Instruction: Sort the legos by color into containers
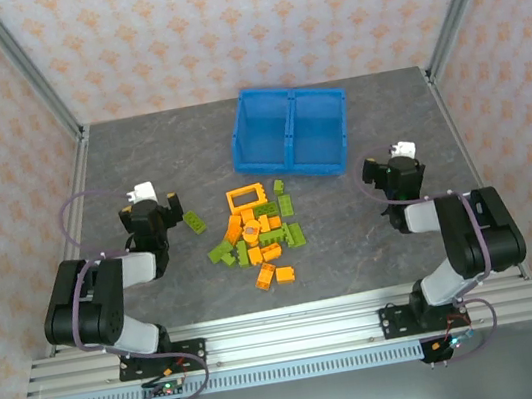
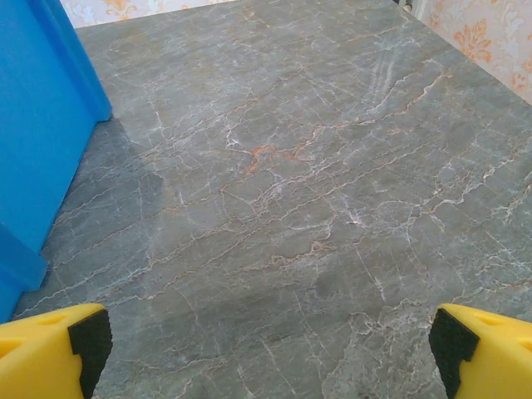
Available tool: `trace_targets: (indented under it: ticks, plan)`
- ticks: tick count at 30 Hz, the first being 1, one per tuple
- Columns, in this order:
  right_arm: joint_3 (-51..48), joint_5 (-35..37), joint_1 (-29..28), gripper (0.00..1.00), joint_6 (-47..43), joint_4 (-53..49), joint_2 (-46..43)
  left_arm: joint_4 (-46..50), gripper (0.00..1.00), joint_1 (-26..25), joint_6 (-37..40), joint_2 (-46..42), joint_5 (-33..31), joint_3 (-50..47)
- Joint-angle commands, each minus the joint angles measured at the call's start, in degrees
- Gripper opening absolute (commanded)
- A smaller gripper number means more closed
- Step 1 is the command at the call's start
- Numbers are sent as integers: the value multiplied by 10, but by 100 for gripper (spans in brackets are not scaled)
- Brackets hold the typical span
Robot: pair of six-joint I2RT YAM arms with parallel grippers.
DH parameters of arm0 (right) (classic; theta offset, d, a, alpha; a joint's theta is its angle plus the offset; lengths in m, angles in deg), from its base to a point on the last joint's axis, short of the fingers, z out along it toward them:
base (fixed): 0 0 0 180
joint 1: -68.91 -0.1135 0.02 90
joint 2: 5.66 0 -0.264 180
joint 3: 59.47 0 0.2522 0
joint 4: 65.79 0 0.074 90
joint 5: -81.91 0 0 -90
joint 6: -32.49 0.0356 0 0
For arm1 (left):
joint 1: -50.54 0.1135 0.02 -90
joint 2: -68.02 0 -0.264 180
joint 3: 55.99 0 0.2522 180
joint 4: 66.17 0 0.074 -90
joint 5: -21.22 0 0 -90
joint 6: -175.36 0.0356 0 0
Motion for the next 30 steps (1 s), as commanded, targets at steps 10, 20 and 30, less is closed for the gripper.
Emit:
trace_targets:
  ticks: [10,20,30]
  plan:
    - [4,-5,4,99,-3,4,-10,-21,100,-4,9,1,-3,7]
    - [4,5,3,99,0,-1,-22,-21,100,-4,8,0,-3,7]
    - [226,49,1,99,268,-620,-279,158,100,-4,-21,-104,-31,57]
